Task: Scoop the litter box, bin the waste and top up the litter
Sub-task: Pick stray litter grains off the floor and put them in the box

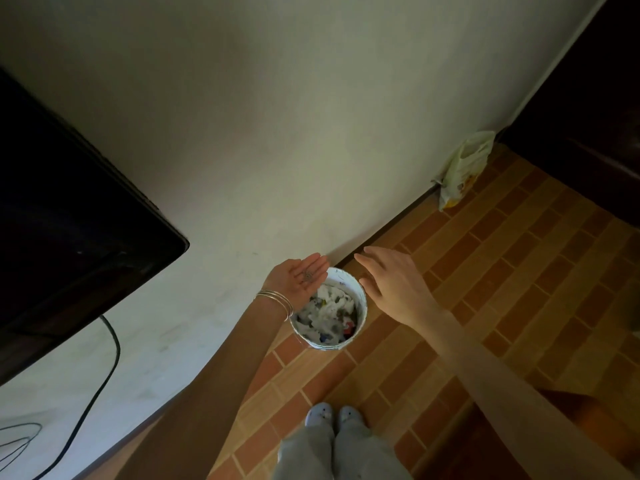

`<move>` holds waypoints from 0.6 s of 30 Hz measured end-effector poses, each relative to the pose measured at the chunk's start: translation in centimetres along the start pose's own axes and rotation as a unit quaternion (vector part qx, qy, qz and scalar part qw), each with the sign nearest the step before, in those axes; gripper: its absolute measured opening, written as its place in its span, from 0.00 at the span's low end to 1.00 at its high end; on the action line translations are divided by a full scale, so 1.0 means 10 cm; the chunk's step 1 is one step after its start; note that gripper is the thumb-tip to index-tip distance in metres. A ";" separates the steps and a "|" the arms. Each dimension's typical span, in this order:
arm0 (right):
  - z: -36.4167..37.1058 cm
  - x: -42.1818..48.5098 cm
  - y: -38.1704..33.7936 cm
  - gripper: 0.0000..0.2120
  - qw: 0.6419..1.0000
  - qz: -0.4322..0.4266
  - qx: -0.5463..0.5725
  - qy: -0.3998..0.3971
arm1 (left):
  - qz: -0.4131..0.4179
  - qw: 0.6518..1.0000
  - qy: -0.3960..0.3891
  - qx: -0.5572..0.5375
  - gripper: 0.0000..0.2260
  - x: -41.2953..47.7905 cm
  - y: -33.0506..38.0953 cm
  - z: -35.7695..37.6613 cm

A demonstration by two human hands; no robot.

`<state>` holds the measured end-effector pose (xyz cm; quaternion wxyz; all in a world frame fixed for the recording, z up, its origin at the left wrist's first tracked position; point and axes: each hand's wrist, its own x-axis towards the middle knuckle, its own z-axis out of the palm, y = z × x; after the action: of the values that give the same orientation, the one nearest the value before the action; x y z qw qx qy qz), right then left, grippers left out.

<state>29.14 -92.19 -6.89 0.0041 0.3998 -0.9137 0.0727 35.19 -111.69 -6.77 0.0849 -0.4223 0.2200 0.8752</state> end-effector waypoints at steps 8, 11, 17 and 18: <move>0.81 0.09 0.21 0.20 0.994 0.021 0.017 -0.102 | -0.034 0.989 0.131 0.054 0.15 1.05 -0.19 -0.43; 1.08 0.13 0.28 0.20 0.991 0.025 0.013 -0.128 | -0.053 0.982 0.155 0.090 0.15 1.37 -0.26 -0.56; 1.37 0.15 0.35 0.22 0.985 0.046 0.023 -0.165 | -0.078 0.978 0.119 0.151 0.23 1.67 -0.36 -0.72; 1.40 0.15 0.36 0.22 0.983 0.046 0.022 -0.174 | -0.074 0.977 0.114 0.164 0.23 1.70 -0.36 -0.73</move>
<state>26.20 -92.80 -21.12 -0.1672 0.3642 -0.9159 0.0219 30.81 -112.43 -25.08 0.1919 -0.5150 0.3370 0.7644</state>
